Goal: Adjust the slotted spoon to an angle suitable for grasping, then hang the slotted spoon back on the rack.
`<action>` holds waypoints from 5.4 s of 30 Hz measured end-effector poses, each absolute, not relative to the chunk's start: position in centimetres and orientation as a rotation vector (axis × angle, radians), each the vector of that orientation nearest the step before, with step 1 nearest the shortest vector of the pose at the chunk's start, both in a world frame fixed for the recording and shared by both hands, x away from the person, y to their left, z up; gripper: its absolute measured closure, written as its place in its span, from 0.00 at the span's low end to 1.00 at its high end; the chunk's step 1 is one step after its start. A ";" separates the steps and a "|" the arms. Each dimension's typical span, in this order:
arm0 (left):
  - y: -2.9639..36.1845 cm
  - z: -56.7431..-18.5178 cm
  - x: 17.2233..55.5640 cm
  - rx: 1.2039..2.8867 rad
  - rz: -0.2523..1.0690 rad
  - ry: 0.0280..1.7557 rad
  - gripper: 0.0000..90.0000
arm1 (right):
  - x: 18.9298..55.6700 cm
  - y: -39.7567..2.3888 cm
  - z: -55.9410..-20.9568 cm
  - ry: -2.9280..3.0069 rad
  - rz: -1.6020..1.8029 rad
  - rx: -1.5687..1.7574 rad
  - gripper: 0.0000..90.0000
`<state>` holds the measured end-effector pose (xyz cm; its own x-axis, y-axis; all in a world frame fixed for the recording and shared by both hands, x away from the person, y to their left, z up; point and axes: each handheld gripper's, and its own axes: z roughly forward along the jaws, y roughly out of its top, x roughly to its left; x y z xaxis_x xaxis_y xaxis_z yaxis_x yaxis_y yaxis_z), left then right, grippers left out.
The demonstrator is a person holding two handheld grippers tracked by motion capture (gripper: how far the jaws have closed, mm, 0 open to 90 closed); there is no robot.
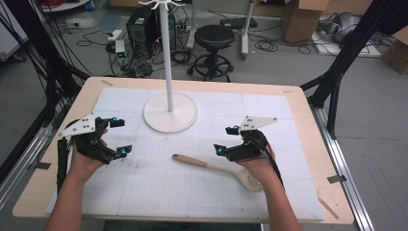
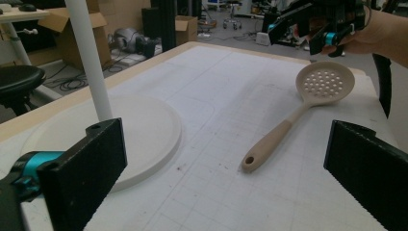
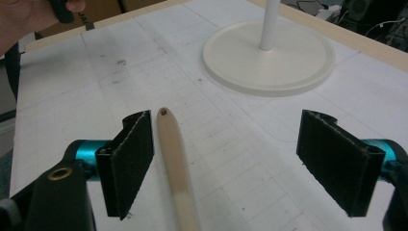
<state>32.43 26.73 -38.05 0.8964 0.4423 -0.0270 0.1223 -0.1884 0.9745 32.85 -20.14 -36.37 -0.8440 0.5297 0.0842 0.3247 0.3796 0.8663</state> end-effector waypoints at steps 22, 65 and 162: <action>26.6 -38.2 32.4 1.787 0.307 0.441 0.02 | 32.8 -17.5 -38.5 2.592 1.164 0.716 0.21; 26.4 -38.4 32.5 1.797 0.292 0.440 0.02 | 32.5 -13.3 -42.2 2.875 0.728 0.610 0.82; 28.1 -37.0 31.7 1.713 0.296 0.418 0.02 | 49.6 -11.2 -15.8 2.509 1.307 0.680 0.83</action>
<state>31.74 28.06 -37.01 0.9003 0.4339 -0.0351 0.1101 -0.1490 0.9827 49.57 -11.18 -15.76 -0.8654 0.5010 0.0085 0.2940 0.4940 0.8183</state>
